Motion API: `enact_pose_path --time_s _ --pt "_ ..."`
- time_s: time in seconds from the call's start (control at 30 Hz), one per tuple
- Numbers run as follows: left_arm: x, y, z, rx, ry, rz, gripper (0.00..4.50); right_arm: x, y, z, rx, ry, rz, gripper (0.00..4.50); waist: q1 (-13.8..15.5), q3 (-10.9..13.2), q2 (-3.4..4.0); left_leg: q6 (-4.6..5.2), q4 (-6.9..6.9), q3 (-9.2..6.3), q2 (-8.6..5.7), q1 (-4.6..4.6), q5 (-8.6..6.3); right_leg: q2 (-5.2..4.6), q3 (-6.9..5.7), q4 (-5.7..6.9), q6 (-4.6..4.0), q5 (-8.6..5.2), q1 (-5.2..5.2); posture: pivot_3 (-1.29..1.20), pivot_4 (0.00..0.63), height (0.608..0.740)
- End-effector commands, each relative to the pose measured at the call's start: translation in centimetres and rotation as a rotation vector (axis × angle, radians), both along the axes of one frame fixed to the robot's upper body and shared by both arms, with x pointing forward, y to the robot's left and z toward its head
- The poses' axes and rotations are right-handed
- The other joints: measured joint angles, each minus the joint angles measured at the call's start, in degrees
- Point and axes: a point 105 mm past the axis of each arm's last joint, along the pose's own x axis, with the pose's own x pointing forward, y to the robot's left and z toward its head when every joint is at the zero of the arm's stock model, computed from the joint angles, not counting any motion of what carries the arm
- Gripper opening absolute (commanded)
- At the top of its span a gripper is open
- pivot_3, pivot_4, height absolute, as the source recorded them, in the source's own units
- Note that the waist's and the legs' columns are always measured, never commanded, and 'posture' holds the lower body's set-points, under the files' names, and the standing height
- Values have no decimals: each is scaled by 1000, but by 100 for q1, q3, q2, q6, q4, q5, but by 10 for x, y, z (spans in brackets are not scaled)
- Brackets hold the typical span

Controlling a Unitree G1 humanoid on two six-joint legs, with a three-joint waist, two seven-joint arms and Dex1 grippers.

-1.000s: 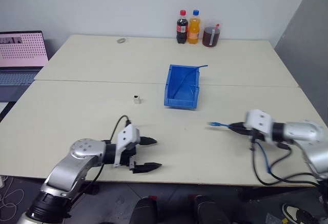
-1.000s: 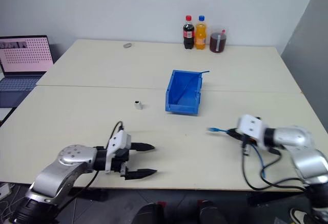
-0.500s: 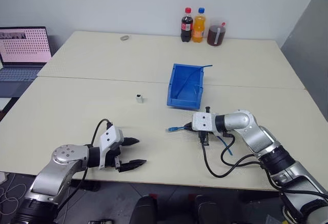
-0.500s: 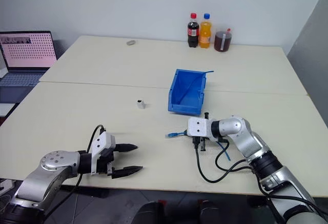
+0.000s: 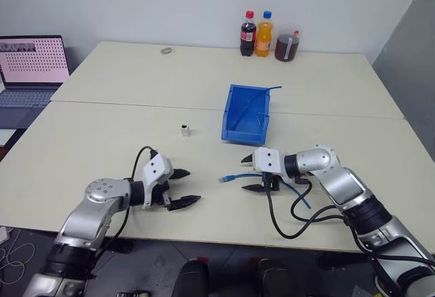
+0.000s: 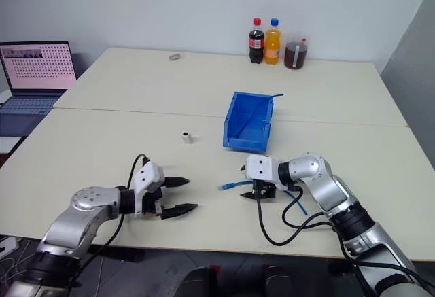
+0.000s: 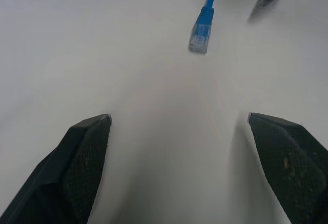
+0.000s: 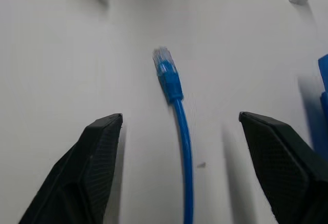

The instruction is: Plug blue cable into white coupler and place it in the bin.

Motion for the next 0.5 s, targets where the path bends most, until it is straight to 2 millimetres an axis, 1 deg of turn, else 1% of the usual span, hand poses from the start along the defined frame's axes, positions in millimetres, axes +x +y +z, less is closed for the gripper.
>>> enact_pose_path --time_s 0.03,0.1,0.2,0.3,0.43,0.5 --pt "12 -17 0 21 -50 -35 4500 -10 -8 22 87 34 -55 4472 7 0 0 0 0 -1 -1 0 0 0 -1 1 0 0 0 0 150 740" --pt "16 -28 -2 15 -59 -58 4500 -17 -16 24 107 51 -94 4472 29 -1 -2 0 1 -7 -4 0 0 0 -6 2 0 0 3 0 150 740" --pt "24 -41 -8 18 -73 -67 4500 -26 -25 22 132 71 -168 4472 23 -3 -5 0 5 -9 -8 -1 0 -2 -6 0 2 -1 6 0 150 740" --pt "29 -51 -12 18 -74 -84 4500 -33 -29 20 159 89 -229 4472 20 -5 -5 0 6 -14 -8 0 0 0 -7 1 4 -2 8 0 150 740" --pt "29 -58 -18 43 -61 -129 4500 -40 -31 17 176 101 -282 4472 4 -6 -6 0 8 -16 -8 1 1 2 -6 5 8 -3 8 0 150 740" --pt "26 -60 -22 66 -57 -164 4143 -42 -32 16 181 102 -302 4500 7 -9 -7 0 9 -19 -8 2 1 2 -7 5 11 -4 11 0 150 740"
